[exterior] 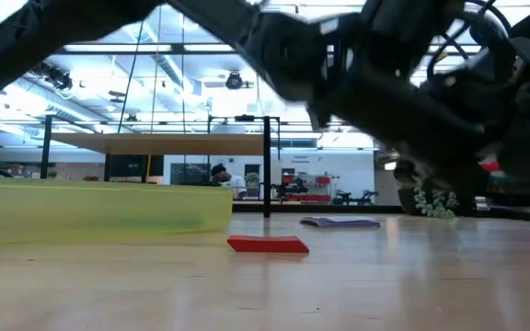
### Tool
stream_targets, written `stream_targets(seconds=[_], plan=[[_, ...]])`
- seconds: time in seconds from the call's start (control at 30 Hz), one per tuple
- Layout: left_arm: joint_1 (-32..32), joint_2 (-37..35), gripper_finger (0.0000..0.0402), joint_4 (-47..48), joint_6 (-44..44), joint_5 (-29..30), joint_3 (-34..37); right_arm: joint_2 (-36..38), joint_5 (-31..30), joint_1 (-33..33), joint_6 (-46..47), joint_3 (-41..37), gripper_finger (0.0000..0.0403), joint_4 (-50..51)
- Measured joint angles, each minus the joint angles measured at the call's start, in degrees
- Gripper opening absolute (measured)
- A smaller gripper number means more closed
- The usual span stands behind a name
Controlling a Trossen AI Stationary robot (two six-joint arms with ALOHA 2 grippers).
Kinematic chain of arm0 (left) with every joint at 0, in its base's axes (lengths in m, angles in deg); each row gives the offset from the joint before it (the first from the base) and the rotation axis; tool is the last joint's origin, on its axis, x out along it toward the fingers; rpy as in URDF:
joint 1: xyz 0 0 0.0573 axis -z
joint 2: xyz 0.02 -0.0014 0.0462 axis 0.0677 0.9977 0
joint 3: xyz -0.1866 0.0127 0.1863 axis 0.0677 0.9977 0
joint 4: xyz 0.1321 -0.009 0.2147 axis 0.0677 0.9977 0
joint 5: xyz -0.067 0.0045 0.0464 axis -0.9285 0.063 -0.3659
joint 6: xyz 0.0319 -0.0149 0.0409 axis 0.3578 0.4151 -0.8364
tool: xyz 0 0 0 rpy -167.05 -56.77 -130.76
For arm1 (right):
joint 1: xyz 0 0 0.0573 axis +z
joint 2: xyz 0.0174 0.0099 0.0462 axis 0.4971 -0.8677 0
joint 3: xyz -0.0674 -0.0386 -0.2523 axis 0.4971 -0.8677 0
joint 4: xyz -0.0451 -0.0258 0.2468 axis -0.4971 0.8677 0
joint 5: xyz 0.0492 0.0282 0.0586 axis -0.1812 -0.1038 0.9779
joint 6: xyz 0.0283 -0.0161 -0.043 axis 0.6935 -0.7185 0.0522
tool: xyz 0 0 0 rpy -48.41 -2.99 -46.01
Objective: Pack school essentials
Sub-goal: Put the yellow crayon box into the yellow supply box
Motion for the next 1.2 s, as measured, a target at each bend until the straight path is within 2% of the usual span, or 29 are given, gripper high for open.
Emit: stream_targets(seconds=[0.5,0.7,0.93,1.2], plan=[[0.7,-12.7,0.0313,29.5,7.5,-1.4,0.0,0.0,0.0,0.0,0.0,0.0,0.0010,0.0],[1.3,-15.0,0.0313,39.5,11.6,-1.2,-0.1,0.0,0.0,0.0,0.0,0.0,0.0010,0.0],[2.6,-16.3,0.0309,45.2,13.3,3.4,-0.2,-0.1,0.0,0.0,0.0,0.0,0.0010,0.1],[4.7,-17.7,0.0306,51.8,16.0,5.3,-0.1,-0.1,0.0,0.0,0.0,0.0,0.0010,0.1]])
